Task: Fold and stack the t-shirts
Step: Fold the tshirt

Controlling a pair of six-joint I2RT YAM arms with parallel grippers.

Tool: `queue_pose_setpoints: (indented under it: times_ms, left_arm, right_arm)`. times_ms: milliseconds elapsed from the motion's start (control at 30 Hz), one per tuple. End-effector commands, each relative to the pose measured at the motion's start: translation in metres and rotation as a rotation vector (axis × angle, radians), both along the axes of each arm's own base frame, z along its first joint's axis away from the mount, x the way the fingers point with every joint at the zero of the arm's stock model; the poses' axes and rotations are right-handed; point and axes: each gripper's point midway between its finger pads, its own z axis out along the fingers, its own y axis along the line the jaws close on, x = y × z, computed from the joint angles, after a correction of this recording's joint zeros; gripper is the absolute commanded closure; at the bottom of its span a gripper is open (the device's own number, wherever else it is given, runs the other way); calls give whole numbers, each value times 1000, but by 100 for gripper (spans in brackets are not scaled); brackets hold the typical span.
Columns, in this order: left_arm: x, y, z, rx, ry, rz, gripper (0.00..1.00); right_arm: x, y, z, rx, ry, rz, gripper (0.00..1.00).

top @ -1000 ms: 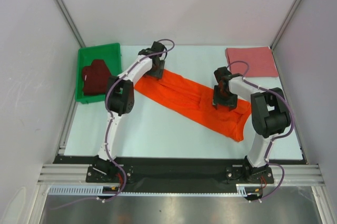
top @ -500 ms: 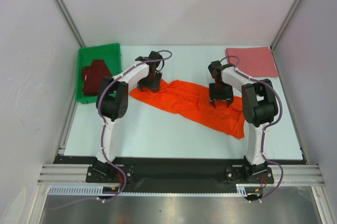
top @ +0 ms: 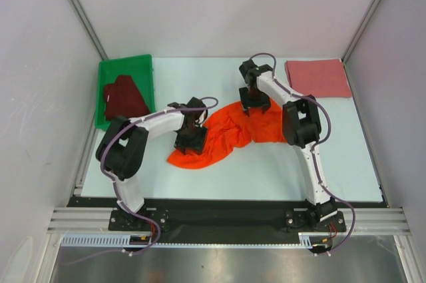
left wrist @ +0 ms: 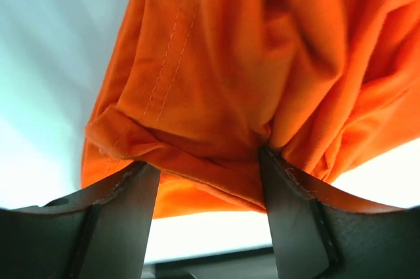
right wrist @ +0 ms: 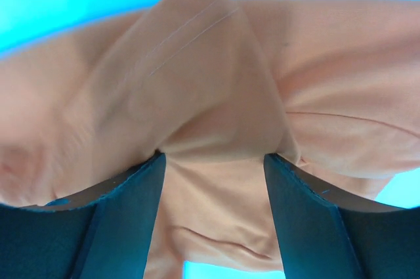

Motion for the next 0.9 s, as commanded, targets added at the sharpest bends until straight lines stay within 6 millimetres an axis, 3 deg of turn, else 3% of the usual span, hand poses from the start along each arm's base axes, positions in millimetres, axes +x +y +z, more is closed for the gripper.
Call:
queue_pose_setpoints:
  times_ms: [0, 267, 367, 467, 500, 567, 600, 633, 700, 733, 800, 833, 867]
  left_arm:
    - [-83, -25, -6, -82, 235, 55, 33]
    - [-130, -58, 7, -176, 212, 70, 33]
    - [-116, -56, 21, -159, 123, 90, 32]
    - [-95, -59, 48, -176, 14, 100, 29]
    - [-86, -63, 60, -194, -24, 103, 28]
    - [-75, -65, 76, -203, -79, 107, 27]
    - [-70, -60, 81, -176, -107, 110, 27]
    - [-60, -65, 95, -190, -144, 102, 26]
    - [-43, -62, 107, -161, -212, 102, 25]
    - [-32, -66, 121, -176, -251, 94, 25]
    - [-12, -72, 139, -203, -296, 97, 25]
    - [-7, -73, 145, -213, -308, 86, 25]
    - [1, -76, 151, -233, -322, 80, 25]
  right_arm:
    - [70, 70, -49, 163, -183, 48, 30]
    - [110, 94, -43, 316, -263, 93, 30]
    - [117, 95, -34, 333, -293, 113, 30]
    - [124, 99, 2, 360, -344, 137, 29]
    - [125, 99, 22, 371, -369, 143, 28]
    - [124, 92, 49, 375, -386, 127, 28]
    - [123, 89, 79, 393, -418, 119, 26]
    - [121, 88, 93, 415, -425, 99, 25]
    - [116, 75, 121, 449, -431, 66, 18]
    - [113, 69, 149, 467, -460, 57, 15]
    - [104, 52, 172, 505, -449, 18, 13]
    - [98, 45, 198, 524, -471, 7, 12]
    - [88, 34, 202, 523, -440, -21, 12]
